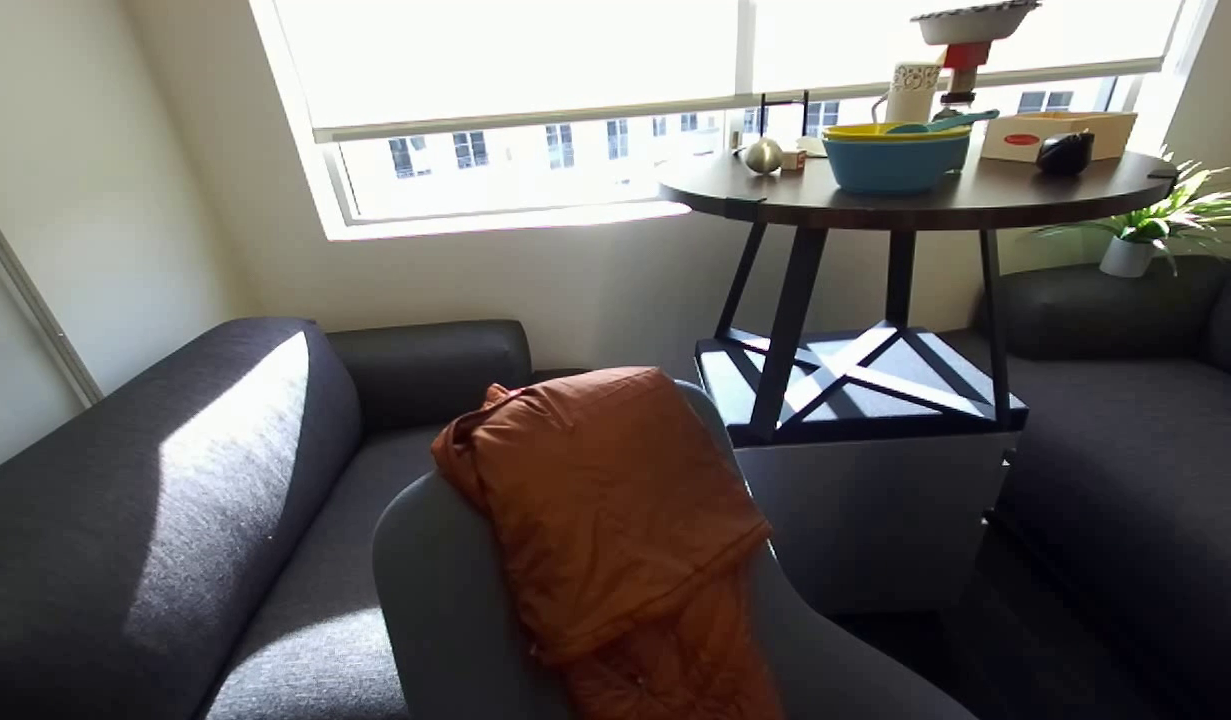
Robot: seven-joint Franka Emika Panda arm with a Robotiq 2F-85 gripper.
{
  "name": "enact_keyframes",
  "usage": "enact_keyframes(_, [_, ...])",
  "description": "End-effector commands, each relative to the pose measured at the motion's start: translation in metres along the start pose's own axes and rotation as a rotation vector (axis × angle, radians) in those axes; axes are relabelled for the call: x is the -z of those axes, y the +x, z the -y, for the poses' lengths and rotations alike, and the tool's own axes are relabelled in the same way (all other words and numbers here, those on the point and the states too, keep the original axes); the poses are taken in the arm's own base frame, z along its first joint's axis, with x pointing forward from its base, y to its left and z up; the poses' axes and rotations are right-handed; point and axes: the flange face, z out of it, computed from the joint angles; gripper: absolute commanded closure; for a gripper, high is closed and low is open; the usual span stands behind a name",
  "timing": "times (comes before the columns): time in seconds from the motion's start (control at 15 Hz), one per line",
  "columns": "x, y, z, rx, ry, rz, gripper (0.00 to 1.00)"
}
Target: Pick up the bowl and put it on top of the orange block
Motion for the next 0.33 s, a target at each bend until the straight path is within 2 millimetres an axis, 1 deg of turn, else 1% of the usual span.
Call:
enact_keyframes(0.0, [0.045,-0.009,-0.026,0.173,0.047,0.098,0.00])
enact_keyframes(0.07, [0.054,-0.013,-0.029,0.213,0.064,0.126,0.00])
enact_keyframes(0.13, [0.058,-0.016,-0.031,0.243,0.081,0.153,0.00])
enact_keyframes(0.2, [0.060,-0.020,-0.031,0.225,0.086,0.173,0.00])
enact_keyframes(0.27, [0.055,-0.008,-0.024,0.203,0.054,0.119,0.00])
